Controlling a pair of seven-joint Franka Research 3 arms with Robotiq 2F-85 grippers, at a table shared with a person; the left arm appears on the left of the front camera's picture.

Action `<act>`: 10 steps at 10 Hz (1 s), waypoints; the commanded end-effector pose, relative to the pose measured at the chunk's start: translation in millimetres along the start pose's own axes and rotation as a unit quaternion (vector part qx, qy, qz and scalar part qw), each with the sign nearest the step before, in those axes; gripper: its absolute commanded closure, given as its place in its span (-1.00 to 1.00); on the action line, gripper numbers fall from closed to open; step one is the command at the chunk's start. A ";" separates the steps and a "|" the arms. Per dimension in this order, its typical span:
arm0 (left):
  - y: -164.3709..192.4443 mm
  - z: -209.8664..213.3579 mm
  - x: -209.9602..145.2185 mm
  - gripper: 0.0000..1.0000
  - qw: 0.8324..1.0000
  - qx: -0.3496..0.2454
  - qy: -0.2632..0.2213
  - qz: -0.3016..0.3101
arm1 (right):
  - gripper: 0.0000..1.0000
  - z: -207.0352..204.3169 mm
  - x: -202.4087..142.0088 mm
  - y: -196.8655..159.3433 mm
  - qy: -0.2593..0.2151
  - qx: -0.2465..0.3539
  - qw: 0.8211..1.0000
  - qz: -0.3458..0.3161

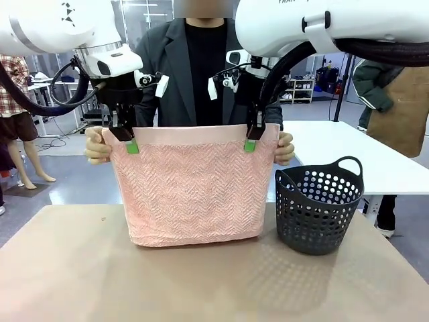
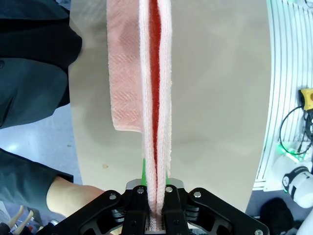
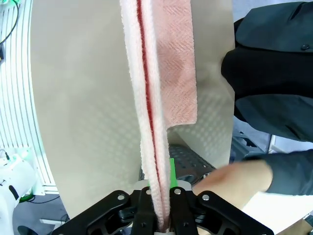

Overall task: Fold the towel.
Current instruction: Release the end of the 100 cm Hotel Towel you were holding.

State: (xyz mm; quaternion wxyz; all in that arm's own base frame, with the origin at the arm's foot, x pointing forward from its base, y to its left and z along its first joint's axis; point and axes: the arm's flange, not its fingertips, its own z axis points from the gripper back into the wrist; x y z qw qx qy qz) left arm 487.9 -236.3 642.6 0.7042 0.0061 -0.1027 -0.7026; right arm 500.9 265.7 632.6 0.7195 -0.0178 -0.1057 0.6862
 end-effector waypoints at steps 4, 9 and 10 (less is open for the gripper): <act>0.9 2.9 -0.6 1.00 1.000 0.001 0.000 0.000 | 1.00 1.5 0.1 -1.8 0.001 -0.002 1.000 0.001; 0.9 2.9 -0.6 1.00 1.000 0.001 0.000 0.000 | 1.00 1.5 0.1 -1.8 0.001 -0.002 1.000 0.001; 0.9 2.9 -0.6 1.00 1.000 0.001 0.000 0.000 | 1.00 1.5 0.1 -1.8 0.001 -0.002 1.000 0.001</act>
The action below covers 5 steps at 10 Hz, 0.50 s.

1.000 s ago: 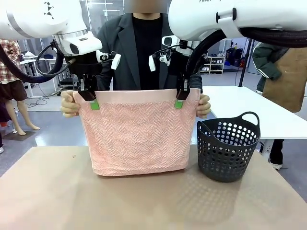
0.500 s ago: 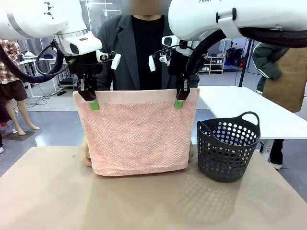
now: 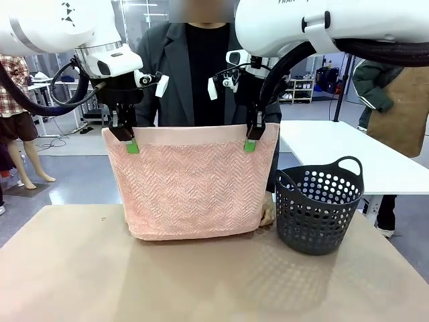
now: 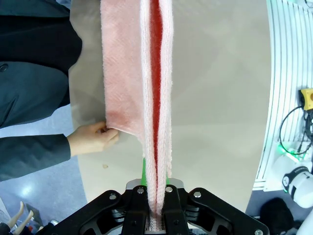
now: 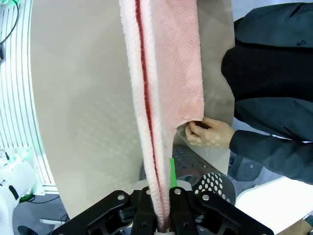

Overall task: Fold the towel.
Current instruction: Release the end of the 100 cm Hotel Towel you were holding.

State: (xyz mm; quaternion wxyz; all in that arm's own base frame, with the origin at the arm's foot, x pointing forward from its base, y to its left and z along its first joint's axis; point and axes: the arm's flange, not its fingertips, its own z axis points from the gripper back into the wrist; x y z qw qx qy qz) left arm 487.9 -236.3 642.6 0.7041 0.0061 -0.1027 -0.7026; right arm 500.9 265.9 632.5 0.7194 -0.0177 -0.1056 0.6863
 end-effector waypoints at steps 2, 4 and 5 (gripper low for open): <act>0.9 2.8 -0.6 1.00 1.000 0.001 0.000 0.000 | 1.00 1.7 0.0 -1.8 0.001 -0.002 1.000 0.000; 0.9 2.8 -0.6 1.00 1.000 0.001 0.000 0.000 | 1.00 1.7 0.0 -1.8 0.001 -0.002 1.000 0.000; 0.9 2.8 -0.6 1.00 1.000 0.001 0.000 0.000 | 1.00 1.7 0.0 -1.8 0.001 -0.002 1.000 0.000</act>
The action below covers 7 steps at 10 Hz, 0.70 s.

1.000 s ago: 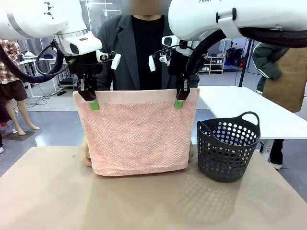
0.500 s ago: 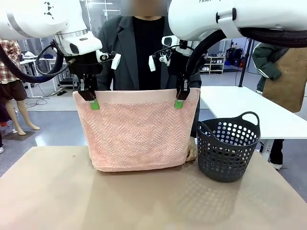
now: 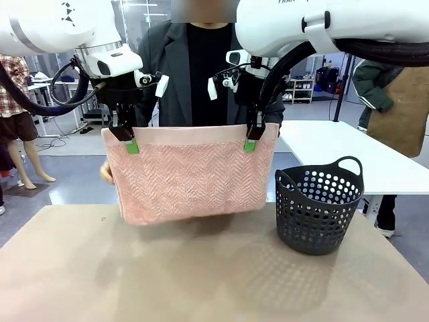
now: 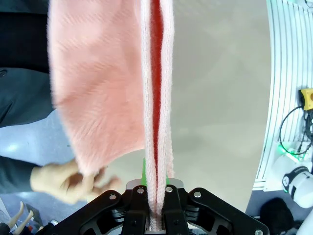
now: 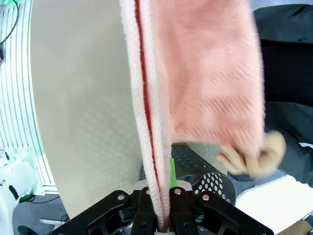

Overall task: Fold the towel.
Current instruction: Release the end of the 100 cm Hotel Towel you were holding.

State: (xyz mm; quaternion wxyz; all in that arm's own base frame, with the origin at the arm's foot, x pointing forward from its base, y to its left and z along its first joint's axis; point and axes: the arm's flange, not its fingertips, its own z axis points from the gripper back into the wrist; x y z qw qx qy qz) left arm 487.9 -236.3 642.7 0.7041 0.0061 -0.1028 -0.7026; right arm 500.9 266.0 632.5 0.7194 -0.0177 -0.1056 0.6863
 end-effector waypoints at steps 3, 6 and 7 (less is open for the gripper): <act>0.9 2.8 -0.6 1.00 1.000 0.000 0.000 0.000 | 1.00 1.7 -0.1 -1.8 0.001 -0.002 1.000 0.000; 0.9 2.8 -0.6 1.00 1.000 0.000 0.000 0.000 | 1.00 1.7 -0.1 -1.8 0.001 -0.002 1.000 0.000; 0.9 2.8 -0.6 1.00 1.000 0.000 0.000 0.000 | 1.00 1.7 -0.1 -1.8 0.001 -0.002 1.000 0.000</act>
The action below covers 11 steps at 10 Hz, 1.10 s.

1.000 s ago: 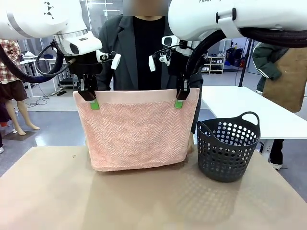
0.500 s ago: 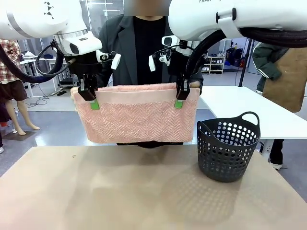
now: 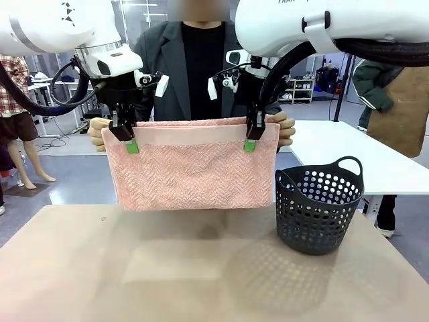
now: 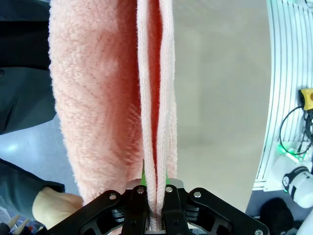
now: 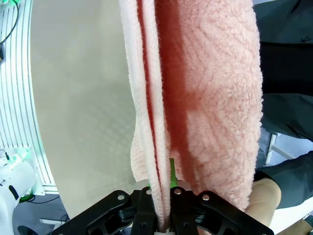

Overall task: Fold the towel.
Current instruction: Release the end of the 100 cm Hotel Towel you were holding.

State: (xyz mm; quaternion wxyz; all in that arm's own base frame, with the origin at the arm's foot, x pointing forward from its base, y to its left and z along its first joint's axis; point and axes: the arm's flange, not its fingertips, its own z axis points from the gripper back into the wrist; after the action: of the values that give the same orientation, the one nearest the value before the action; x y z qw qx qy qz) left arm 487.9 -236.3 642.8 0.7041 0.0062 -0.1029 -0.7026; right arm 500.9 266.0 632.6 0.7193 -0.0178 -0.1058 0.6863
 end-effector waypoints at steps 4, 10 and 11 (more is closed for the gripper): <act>0.9 2.6 -0.6 1.00 1.000 0.000 0.000 0.000 | 1.00 1.5 -0.2 -1.8 0.002 -0.002 1.000 0.000; 0.9 2.6 -0.6 1.00 1.000 0.000 0.000 0.000 | 1.00 1.5 -0.2 -1.8 0.002 -0.002 1.000 0.000; 0.9 2.6 -0.6 1.00 1.000 0.000 0.000 0.000 | 1.00 1.5 -0.2 -1.8 0.002 -0.002 1.000 0.000</act>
State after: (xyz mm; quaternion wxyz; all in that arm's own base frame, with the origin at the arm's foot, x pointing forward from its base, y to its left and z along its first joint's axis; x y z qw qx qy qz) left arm 487.9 -236.4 644.1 0.7040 0.0066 -0.1040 -0.7025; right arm 500.8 266.2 633.3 0.7191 -0.0180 -0.1064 0.6864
